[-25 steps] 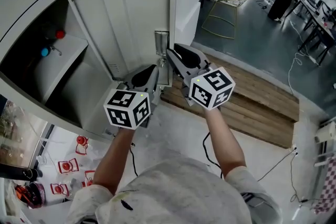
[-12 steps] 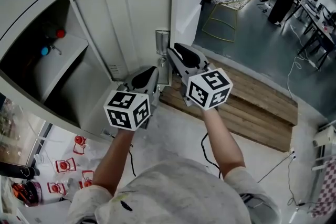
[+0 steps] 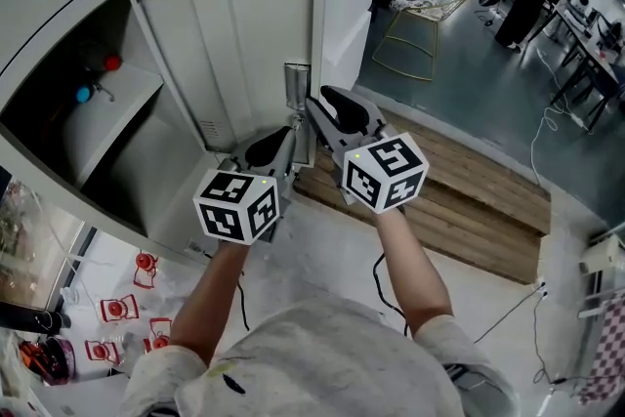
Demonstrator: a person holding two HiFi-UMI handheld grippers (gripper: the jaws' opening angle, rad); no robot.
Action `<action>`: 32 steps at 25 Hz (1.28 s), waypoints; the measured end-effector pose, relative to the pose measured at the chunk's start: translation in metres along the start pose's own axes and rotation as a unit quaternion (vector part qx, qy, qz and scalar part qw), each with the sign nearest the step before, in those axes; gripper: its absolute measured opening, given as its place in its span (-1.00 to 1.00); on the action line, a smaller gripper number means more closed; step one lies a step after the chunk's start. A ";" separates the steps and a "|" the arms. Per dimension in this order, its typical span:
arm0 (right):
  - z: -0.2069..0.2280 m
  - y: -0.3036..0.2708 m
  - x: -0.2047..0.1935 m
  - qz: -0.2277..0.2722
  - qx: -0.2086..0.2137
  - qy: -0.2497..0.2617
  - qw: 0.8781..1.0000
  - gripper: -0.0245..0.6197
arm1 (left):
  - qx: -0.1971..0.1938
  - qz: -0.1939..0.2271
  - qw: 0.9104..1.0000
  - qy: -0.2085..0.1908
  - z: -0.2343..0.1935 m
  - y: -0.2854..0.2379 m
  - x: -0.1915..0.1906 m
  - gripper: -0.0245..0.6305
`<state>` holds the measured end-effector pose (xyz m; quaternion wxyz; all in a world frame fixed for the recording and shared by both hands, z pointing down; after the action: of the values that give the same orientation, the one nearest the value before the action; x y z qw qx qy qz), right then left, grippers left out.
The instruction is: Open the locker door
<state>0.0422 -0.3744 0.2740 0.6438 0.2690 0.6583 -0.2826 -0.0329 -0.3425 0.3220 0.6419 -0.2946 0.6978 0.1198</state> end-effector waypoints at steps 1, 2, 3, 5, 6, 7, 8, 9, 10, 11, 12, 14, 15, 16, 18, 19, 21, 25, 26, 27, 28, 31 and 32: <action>-0.002 0.002 0.000 0.000 0.000 0.002 1.000 -0.61 | 0.000 0.000 1.000 0.000 0.001 0.001 0.000 -0.91; -0.004 0.003 0.001 0.001 0.000 0.004 1.000 -0.61 | 0.000 0.000 1.000 -0.001 0.003 0.003 0.000 -0.91; -0.006 0.005 0.002 0.001 -0.001 0.006 1.000 -0.61 | 0.000 0.000 1.000 -0.001 0.003 0.005 0.000 -0.91; -0.009 0.007 0.003 0.001 -0.001 0.007 1.000 -0.61 | 0.000 0.002 1.000 -0.002 0.005 0.009 0.001 -0.91; -0.010 0.009 0.004 0.001 -0.001 0.006 1.000 -0.61 | 0.001 0.002 1.000 -0.002 0.006 0.011 0.001 -0.91; -0.011 0.010 0.004 0.002 -0.002 0.005 1.000 -0.61 | 0.002 0.002 1.000 -0.003 0.006 0.014 0.002 -0.91; -0.013 0.012 0.005 0.003 -0.004 0.005 1.000 -0.61 | 0.002 0.002 1.000 -0.002 0.007 0.016 0.001 -0.91; -0.014 0.014 0.006 0.005 -0.006 0.005 1.000 -0.61 | 0.003 0.002 1.000 -0.002 0.007 0.018 0.001 -0.91; -0.015 0.016 0.007 0.009 -0.008 0.005 1.000 -0.61 | 0.004 0.002 1.000 -0.001 0.007 0.021 0.001 -0.91; -0.017 0.018 0.009 0.012 -0.010 0.005 1.000 -0.61 | 0.006 0.002 1.000 -0.001 0.007 0.023 0.000 -0.91; -0.018 0.020 0.011 0.016 -0.012 0.005 1.000 -0.61 | 0.007 0.002 1.000 0.000 0.007 0.025 0.000 -0.91; -0.022 0.023 0.013 0.019 -0.012 0.006 1.000 -0.61 | 0.009 0.002 1.000 0.000 0.007 0.030 -0.002 -0.91; -0.025 0.024 0.013 0.019 -0.012 0.007 1.000 -0.61 | 0.011 0.002 1.000 0.001 0.006 0.032 -0.003 -0.91; -0.027 0.025 0.013 0.017 -0.011 0.007 1.000 -0.61 | 0.012 0.002 1.000 0.001 0.006 0.034 -0.004 -0.91; -0.032 0.024 0.011 0.014 -0.008 0.007 1.000 -0.61 | 0.016 0.002 1.000 0.002 0.005 0.039 -0.005 -0.91; -0.035 0.024 0.010 0.013 -0.007 0.007 1.000 -0.61 | 0.019 0.002 1.000 0.002 0.004 0.041 -0.005 -0.91; -0.041 0.022 0.008 0.010 -0.004 0.012 1.000 -0.61 | 0.026 0.001 1.000 0.004 0.001 0.045 -0.007 -0.91; -0.053 0.019 0.004 0.006 0.011 0.008 1.000 -0.61 | 0.044 0.001 0.999 0.011 -0.005 0.057 -0.011 -0.91; -0.055 0.018 0.002 0.004 0.015 0.005 1.000 -0.61 | 0.050 0.001 0.999 0.013 -0.007 0.060 -0.013 -0.91; -0.059 0.017 0.001 0.003 0.020 0.004 1.000 -0.61 | 0.056 0.001 0.998 0.015 -0.009 0.064 -0.014 -0.91; -0.062 0.015 0.000 0.002 0.025 0.002 1.000 -0.61 | 0.062 0.001 0.998 0.017 -0.011 0.068 -0.015 -0.91; -0.076 0.008 -0.003 0.000 0.045 -0.001 0.999 -0.62 | 0.084 0.002 0.996 0.022 -0.021 0.082 -0.018 -0.91; -0.081 0.005 -0.004 -0.001 0.052 -0.002 0.999 -0.63 | 0.092 0.003 0.995 0.023 -0.024 0.087 -0.019 -0.91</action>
<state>-0.0104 -0.3127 0.2790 0.6302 0.3008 0.6417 -0.3173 -0.1017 -0.2816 0.3260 0.6497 -0.2350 0.7212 0.0501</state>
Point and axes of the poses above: the fingertips, and each gripper's own axes: y backward along the fingers, z to its right, x out of its top, the point moved 3 cm from there along y, backward along the fingers, and after that the axes turned 7 degrees about -z, right-handed, at the moved point
